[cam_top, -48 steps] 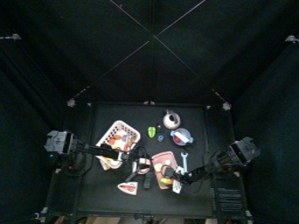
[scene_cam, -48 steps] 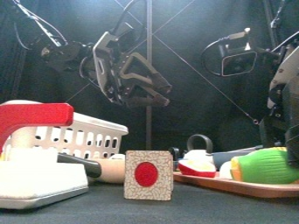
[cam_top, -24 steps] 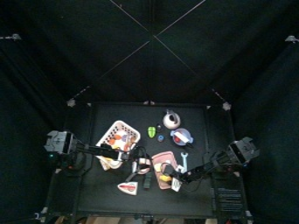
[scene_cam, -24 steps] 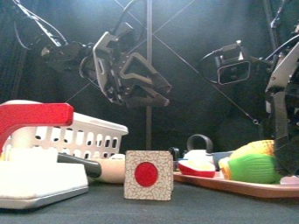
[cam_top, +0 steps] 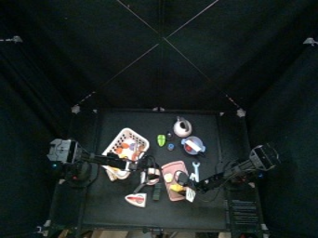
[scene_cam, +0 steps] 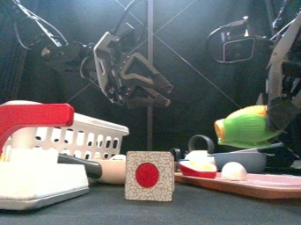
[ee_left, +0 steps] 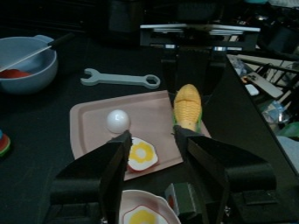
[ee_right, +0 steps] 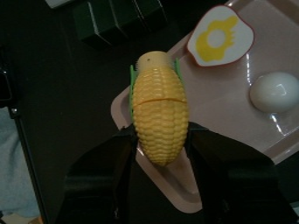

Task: Regrasp corn

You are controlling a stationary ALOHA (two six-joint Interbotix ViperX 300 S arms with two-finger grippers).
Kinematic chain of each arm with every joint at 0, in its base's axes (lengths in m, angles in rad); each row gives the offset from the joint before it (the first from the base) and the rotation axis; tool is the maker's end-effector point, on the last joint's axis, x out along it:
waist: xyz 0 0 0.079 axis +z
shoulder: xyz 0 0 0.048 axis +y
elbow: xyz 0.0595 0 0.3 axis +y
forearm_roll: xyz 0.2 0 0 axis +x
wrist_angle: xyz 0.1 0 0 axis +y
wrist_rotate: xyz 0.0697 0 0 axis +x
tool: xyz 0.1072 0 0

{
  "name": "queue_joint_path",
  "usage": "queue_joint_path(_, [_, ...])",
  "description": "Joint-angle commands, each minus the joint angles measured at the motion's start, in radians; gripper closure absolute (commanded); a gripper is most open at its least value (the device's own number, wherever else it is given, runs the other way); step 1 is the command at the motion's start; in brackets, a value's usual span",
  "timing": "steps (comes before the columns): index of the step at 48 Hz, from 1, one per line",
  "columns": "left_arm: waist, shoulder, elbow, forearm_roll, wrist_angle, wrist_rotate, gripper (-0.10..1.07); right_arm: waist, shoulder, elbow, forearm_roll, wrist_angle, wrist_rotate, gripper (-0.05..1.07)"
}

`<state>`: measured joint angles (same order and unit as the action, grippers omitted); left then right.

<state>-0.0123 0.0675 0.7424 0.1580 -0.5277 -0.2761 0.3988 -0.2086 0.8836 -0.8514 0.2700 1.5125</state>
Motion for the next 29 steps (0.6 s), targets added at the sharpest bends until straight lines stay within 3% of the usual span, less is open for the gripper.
queue_joint_path(1, [0.000,-0.021,-0.011,0.002,-0.003,0.002,0.15,-0.002,-0.048,-0.008,-0.034,-0.008,0.002,0.44])
queue_joint_path(19, [-0.008,-0.025,-0.015,0.060,-0.008,0.002,0.15,-0.025,-0.137,-0.017,-0.026,-0.060,0.015,0.45])
queue_joint_path(29, [-0.008,-0.037,-0.012,0.061,-0.038,0.002,0.14,-0.106,-0.202,-0.034,0.046,-0.135,0.017,0.45])
